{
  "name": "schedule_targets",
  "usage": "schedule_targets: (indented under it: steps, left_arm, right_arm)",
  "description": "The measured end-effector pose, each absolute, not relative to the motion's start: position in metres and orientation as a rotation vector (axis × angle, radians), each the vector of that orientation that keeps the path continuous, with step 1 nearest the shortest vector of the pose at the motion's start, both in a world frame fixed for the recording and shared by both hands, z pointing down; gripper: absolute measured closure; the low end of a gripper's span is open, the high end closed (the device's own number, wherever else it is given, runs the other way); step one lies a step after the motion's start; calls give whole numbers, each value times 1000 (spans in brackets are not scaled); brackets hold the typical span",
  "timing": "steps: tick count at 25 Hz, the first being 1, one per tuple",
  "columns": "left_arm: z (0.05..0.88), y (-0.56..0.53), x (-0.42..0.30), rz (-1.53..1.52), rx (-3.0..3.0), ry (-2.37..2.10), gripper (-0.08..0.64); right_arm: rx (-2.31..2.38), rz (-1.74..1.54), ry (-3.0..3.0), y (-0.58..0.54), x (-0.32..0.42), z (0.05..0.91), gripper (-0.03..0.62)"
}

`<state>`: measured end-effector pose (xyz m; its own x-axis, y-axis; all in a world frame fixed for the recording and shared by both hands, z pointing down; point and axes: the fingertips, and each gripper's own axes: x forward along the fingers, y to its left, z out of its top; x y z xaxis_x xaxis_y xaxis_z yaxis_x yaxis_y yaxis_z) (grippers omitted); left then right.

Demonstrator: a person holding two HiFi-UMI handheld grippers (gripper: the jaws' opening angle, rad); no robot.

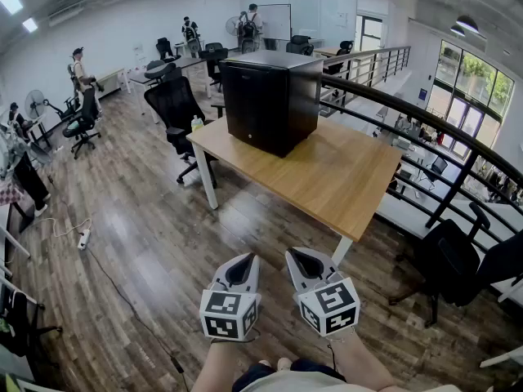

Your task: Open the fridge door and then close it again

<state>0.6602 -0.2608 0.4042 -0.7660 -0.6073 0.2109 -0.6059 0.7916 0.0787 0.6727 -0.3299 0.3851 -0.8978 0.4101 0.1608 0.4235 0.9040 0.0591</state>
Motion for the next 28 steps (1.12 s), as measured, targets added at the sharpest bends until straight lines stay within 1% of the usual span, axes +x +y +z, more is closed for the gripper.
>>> schedule_targets:
  steps: [10, 17, 28]
  left_arm:
    - [408, -259, 651, 19, 961, -2734, 555]
    - [406, -265, 649, 11, 961, -2750, 555]
    - [424, -279, 632, 10, 858, -2759, 555]
  right_arm:
    - [-644, -177, -2898, -329, 659, 395, 595]
    - [-691, -55, -2946, -329, 662, 386, 595]
    - [-719, -74, -2913, -359, 651, 406, 595]
